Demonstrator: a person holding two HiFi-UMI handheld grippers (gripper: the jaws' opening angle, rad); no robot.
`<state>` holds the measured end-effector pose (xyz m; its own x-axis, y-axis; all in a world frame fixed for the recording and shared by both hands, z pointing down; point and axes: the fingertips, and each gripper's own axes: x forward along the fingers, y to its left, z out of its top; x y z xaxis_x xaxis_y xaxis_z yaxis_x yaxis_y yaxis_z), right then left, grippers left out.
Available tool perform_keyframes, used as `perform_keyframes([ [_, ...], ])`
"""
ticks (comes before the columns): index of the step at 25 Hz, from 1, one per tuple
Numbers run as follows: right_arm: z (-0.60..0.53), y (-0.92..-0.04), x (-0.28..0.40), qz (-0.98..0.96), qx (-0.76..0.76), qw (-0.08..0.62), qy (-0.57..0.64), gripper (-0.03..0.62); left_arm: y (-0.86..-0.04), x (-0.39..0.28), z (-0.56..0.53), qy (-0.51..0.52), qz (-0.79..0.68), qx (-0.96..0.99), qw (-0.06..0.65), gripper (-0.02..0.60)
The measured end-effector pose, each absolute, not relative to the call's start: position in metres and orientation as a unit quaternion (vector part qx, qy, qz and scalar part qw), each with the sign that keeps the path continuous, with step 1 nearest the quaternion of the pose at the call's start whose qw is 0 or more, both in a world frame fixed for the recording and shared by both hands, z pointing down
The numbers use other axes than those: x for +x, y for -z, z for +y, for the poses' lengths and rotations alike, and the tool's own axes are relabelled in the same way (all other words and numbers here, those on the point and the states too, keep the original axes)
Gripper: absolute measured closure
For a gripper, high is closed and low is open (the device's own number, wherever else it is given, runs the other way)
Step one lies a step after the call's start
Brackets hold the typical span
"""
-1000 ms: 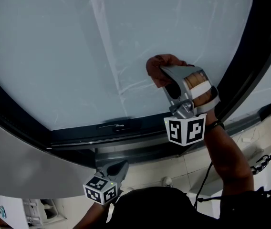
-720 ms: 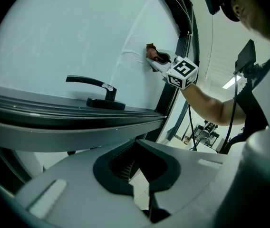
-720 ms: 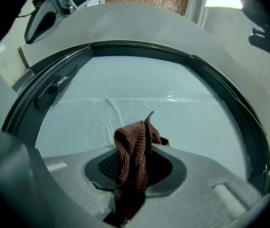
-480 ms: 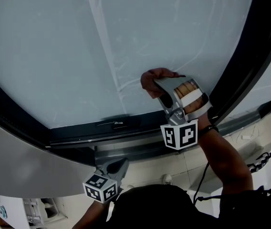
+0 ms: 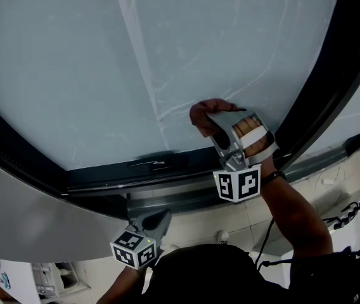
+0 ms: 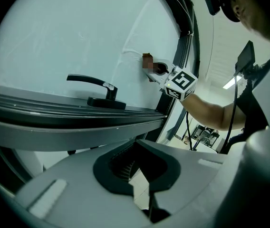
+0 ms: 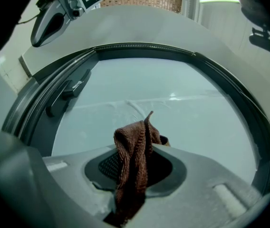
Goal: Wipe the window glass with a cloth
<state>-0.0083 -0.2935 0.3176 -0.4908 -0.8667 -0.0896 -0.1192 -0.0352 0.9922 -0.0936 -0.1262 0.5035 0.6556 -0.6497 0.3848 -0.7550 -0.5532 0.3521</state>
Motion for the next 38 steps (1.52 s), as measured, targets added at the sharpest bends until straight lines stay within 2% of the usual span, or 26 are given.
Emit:
perform_keyframes([
  [17, -0.295, -0.4, -0.006, -0.657, 0.361, 0.363, 0.554, 0.514, -0.504, -0.095, -0.132, -0.101, -0.4, 0.876, 0.25, 0.565],
  [38, -0.294, -0.458, -0.006, -0.679, 0.33, 0.402, 0.518, 0.514, -0.505, -0.098, -0.131, -0.102, -0.4, 0.876, 0.251, 0.565],
])
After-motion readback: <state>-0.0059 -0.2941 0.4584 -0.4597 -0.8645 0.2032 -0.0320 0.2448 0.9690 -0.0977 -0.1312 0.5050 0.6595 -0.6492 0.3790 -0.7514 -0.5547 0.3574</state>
